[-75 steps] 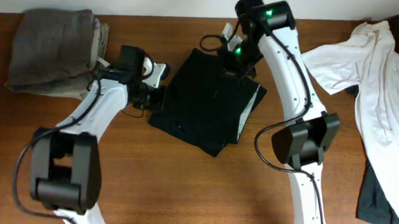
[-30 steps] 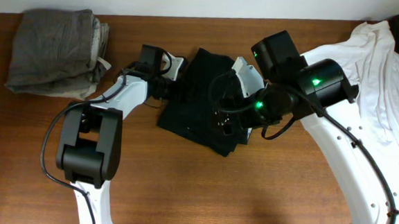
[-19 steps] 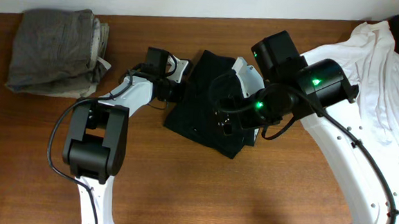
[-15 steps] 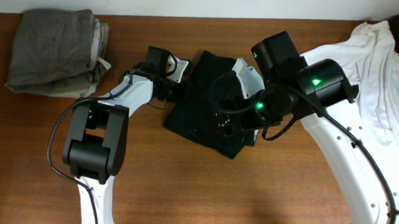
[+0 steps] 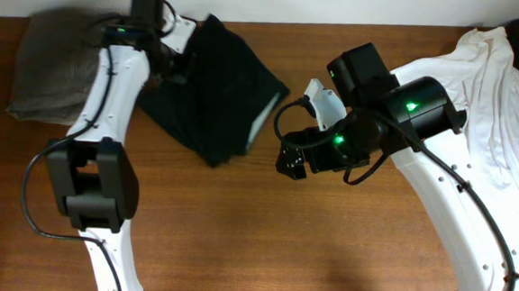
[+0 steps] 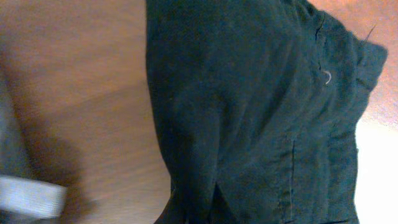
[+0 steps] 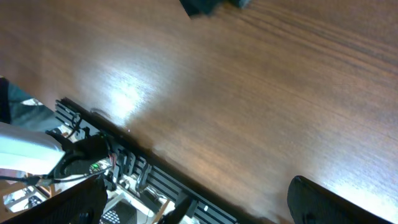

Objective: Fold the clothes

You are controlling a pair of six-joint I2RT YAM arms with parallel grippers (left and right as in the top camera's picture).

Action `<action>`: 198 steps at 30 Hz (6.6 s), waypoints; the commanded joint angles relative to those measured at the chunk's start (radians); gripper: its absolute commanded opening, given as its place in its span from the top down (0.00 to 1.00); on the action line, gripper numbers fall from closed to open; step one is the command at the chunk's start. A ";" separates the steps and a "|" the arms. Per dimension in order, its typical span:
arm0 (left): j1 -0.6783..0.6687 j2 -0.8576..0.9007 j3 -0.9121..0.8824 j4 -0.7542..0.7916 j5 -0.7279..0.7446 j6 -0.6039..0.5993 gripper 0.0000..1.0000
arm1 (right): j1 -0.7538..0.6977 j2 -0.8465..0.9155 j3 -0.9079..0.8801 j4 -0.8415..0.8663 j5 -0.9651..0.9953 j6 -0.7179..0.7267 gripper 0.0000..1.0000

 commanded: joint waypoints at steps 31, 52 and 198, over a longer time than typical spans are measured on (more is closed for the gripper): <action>0.273 -0.015 0.414 0.009 -0.065 0.019 0.95 | 0.009 -0.017 0.005 -0.045 0.019 0.009 0.04; 0.430 0.243 0.423 0.189 -0.058 0.014 0.92 | 0.009 -0.017 0.005 -0.099 0.019 0.051 0.04; 0.277 -1.728 -1.167 0.040 0.074 -0.048 0.01 | 0.060 -0.766 -0.608 0.463 0.603 0.312 0.02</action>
